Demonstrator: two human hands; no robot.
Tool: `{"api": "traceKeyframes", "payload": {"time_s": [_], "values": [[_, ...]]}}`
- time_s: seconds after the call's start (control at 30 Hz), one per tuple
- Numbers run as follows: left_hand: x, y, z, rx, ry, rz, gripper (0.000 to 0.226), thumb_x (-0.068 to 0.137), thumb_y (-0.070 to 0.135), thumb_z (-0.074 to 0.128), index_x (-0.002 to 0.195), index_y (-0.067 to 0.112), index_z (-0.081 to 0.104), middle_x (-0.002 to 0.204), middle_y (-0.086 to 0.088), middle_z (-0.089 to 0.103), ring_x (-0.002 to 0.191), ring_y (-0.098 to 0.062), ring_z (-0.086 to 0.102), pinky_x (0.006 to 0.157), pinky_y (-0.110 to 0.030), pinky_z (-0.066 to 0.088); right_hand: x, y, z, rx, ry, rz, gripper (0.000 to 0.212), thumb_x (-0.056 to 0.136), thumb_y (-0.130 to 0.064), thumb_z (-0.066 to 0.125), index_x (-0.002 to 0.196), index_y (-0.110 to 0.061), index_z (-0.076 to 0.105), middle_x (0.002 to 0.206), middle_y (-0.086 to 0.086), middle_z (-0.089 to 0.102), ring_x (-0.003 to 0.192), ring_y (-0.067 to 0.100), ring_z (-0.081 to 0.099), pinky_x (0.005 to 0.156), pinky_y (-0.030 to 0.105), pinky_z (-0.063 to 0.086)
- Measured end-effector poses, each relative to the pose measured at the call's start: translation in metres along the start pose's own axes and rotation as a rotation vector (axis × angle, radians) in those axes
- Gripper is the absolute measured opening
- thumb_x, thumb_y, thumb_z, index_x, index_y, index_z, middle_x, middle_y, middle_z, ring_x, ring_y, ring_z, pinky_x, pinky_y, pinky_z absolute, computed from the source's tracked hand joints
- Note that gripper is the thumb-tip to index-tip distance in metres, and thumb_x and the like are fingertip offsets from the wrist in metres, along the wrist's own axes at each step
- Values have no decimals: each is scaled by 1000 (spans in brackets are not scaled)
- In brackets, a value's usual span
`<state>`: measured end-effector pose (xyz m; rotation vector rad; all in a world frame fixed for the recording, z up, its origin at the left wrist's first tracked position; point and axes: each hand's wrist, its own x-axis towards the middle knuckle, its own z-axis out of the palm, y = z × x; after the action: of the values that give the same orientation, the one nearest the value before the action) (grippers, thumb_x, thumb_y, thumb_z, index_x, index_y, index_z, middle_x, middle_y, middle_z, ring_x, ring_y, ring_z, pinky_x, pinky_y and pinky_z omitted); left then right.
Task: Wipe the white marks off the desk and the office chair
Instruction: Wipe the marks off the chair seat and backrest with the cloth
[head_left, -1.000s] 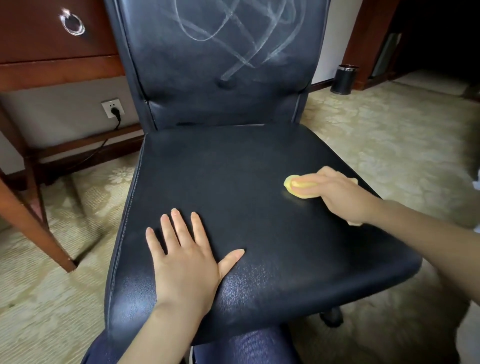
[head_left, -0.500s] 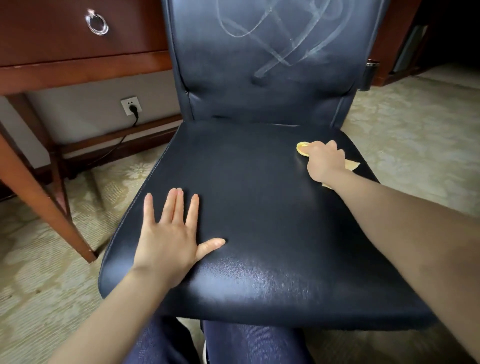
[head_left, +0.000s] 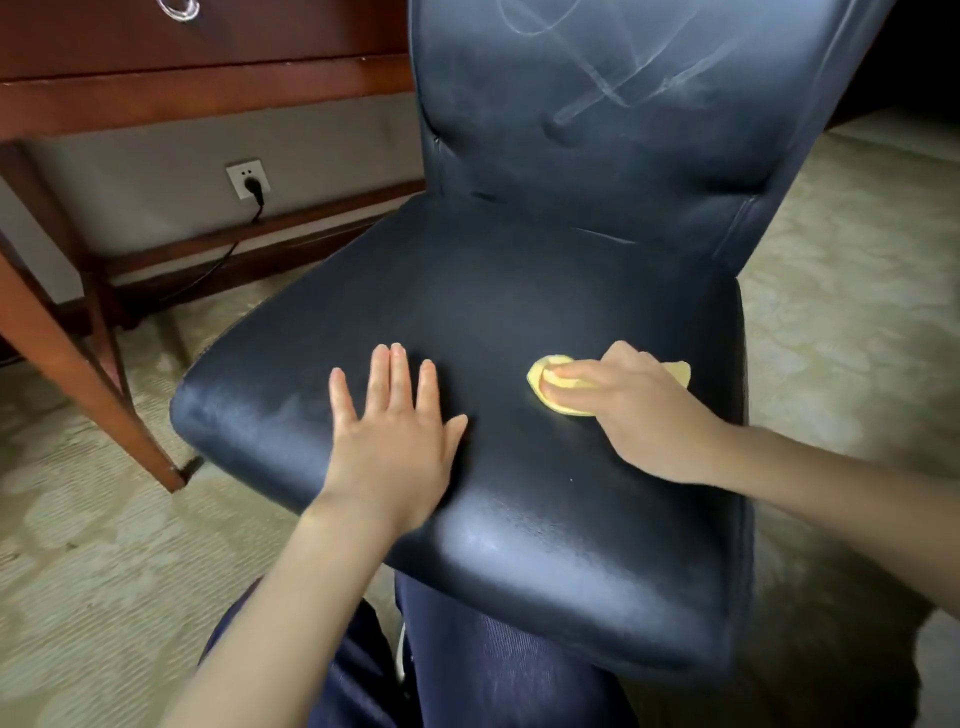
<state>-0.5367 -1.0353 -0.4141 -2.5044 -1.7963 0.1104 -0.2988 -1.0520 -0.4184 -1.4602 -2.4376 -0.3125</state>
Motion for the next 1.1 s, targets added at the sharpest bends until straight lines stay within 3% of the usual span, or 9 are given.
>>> {"api": "traceKeyframes", "payload": {"time_s": [0.07, 0.23, 0.37, 0.47, 0.53, 0.67, 0.77, 0.93, 1.1], "values": [[-4, 12, 2, -95, -26, 25, 61, 100, 42, 8, 151, 14, -8, 158, -12, -13, 145, -26, -17, 113, -56, -5, -18, -25, -8, 37, -11, -82, 62, 65, 20, 65, 110, -22, 70, 112, -6, 65, 71, 19, 38, 57, 27, 27], [-11, 28, 11, -180, -24, 33, 59, 100, 43, 10, 151, 19, -7, 159, -9, -14, 145, -23, -18, 113, -54, -6, -56, -72, -14, 74, -109, -261, 53, 71, -7, 76, 114, -35, 64, 122, -15, 57, 82, 21, 50, 69, 35, 41], [-14, 27, 17, -186, -25, -18, 69, 94, 53, 4, 150, 16, -12, 157, -11, -20, 144, -22, -20, 113, -55, -7, -85, -71, -17, 54, -84, -423, 36, 88, -12, 56, 117, -32, 59, 129, -12, 48, 96, 19, 48, 85, 32, 38], [-14, 24, 21, -133, 24, -21, 77, 87, 57, -10, 150, 14, -13, 156, -13, -21, 144, -24, -19, 113, -56, -5, -101, -46, -22, 86, -16, -487, 24, 94, -24, 53, 113, -28, 68, 131, -10, 38, 107, 14, 40, 94, 26, 36], [-14, 22, 22, -123, 40, -19, 88, 79, 64, -25, 150, 14, -11, 157, -13, -18, 145, -23, -16, 113, -56, -3, -102, -20, -21, 112, 0, -492, 28, 95, -15, 48, 111, -23, 69, 130, -14, 37, 107, 11, 40, 92, 25, 37], [-13, 21, 25, -122, 49, -17, 95, 68, 57, -29, 151, 15, -10, 158, -12, -16, 145, -22, -15, 113, -55, -1, -101, 39, -13, 78, 44, -234, 45, 81, 17, 52, 110, -13, 67, 123, -3, 57, 98, 18, 46, 84, 30, 45], [-13, 22, 25, -107, 50, -21, 92, 74, 63, -32, 151, 16, -10, 158, -11, -16, 145, -23, -16, 113, -55, 0, -93, 80, -11, 99, 26, 56, 60, 68, 30, 52, 113, -5, 68, 122, 5, 59, 91, 20, 42, 81, 33, 46], [-12, 23, 26, -96, 64, -23, 83, 82, 57, -26, 151, 16, -7, 158, -12, -13, 145, -25, -14, 113, -55, 0, -73, 123, -6, -2, -7, 211, 59, 77, 27, 46, 122, -6, 62, 129, 9, 58, 88, 32, 49, 88, 32, 41], [-12, 23, 25, -102, 58, -18, 91, 72, 56, -23, 151, 16, -6, 158, -12, -13, 146, -25, -14, 113, -55, -1, -49, 161, 5, -94, -62, 635, 61, 86, 15, 33, 134, -16, 53, 141, 8, 47, 110, 35, 41, 98, 40, 36]]}}
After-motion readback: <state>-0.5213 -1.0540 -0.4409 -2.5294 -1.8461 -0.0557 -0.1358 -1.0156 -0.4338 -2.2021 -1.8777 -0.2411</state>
